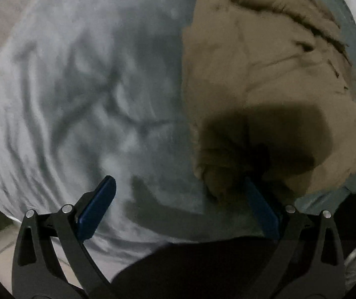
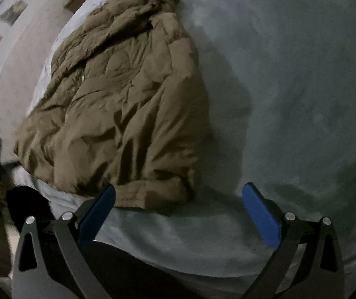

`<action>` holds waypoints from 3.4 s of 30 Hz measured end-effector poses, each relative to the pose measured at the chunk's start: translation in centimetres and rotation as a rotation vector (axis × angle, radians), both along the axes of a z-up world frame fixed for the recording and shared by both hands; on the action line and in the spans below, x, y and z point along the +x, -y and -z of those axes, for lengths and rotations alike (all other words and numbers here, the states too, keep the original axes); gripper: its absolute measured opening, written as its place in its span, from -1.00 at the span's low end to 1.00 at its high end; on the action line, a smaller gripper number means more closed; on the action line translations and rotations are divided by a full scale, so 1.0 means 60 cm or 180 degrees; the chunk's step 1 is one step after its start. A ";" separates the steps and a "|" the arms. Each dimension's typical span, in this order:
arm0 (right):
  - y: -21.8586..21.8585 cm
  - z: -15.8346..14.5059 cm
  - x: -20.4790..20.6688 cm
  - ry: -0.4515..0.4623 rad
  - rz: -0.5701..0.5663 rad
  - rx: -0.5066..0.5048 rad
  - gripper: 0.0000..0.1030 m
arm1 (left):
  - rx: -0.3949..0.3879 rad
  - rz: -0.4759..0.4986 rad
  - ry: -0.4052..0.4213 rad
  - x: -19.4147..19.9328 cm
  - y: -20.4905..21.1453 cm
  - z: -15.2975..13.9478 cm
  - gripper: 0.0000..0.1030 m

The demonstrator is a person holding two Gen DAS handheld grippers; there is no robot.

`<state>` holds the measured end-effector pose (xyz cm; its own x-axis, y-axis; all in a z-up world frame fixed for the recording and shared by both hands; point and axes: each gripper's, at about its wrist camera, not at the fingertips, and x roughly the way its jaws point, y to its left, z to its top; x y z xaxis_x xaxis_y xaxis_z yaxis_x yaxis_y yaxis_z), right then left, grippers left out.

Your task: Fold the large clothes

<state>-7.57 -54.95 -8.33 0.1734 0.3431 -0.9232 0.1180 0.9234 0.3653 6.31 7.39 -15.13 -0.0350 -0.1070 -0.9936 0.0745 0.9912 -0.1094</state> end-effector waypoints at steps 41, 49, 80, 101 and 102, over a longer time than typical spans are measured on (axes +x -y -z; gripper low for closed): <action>-0.087 -0.235 -0.112 0.1125 -0.0366 -0.0065 -0.65 | -0.1374 0.0089 0.1151 -0.081 -0.027 -0.192 -0.51; -0.088 -0.289 -0.082 0.1491 -0.0093 -0.0119 -0.65 | -0.0997 0.0051 0.1769 -0.055 0.006 -0.259 -0.49; 0.001 -0.166 0.293 0.2294 0.0798 0.0193 0.89 | -0.0320 -0.0128 0.2487 0.309 0.054 -0.106 0.88; -0.073 -0.012 0.313 0.1398 -0.0253 -0.0251 -0.07 | -0.0521 0.0389 0.1912 0.309 0.136 0.047 0.72; -0.079 -0.014 0.316 0.1409 -0.0276 -0.0265 -0.16 | -0.0578 0.0415 0.1893 0.310 0.140 0.045 0.29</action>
<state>11.37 -50.19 -7.49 0.5313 0.3015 -0.7917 -0.1116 0.9513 0.2874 24.90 -0.98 -17.81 0.4933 -0.3078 -0.8136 0.2931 0.9394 -0.1777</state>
